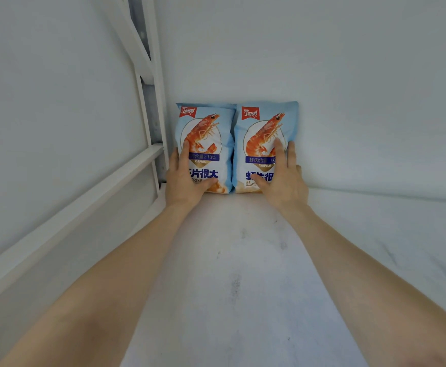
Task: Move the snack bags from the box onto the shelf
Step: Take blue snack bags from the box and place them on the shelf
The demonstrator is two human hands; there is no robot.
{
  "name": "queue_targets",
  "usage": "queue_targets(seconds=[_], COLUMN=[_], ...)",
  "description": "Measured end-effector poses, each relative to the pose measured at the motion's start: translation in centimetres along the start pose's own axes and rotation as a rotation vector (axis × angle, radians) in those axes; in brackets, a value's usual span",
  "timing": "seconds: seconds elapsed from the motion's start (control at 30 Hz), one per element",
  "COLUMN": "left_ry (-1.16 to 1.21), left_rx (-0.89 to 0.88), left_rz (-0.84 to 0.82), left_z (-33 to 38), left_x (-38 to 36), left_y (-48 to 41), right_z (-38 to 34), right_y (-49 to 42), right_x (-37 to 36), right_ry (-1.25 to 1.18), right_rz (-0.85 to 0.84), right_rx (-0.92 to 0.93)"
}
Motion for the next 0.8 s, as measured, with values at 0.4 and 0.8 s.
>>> queue_targets(seconds=[0.4,0.8], left_ry=[-0.206,-0.419], left_rx=[0.036,-0.095], left_rz=[-0.032,-0.115], left_z=[1.5,5.7], left_x=[1.8,8.0], left_y=[3.3,15.8], right_z=[-1.1,-4.5], right_y=[2.5,14.8], right_x=[1.6,9.7], right_ry=[0.318,0.343], right_rz=[-0.046,-0.012], right_rx=[0.045,0.148])
Point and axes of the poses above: each hand's wrist, its own y-axis away from the middle knuckle, its own x-axis out of the back of the hand, z = x × y, the point moved 8 cm from there along -y, towards the middle knuckle, and after that the axes turned 3 degrees about -y, right-handed, at the moved point
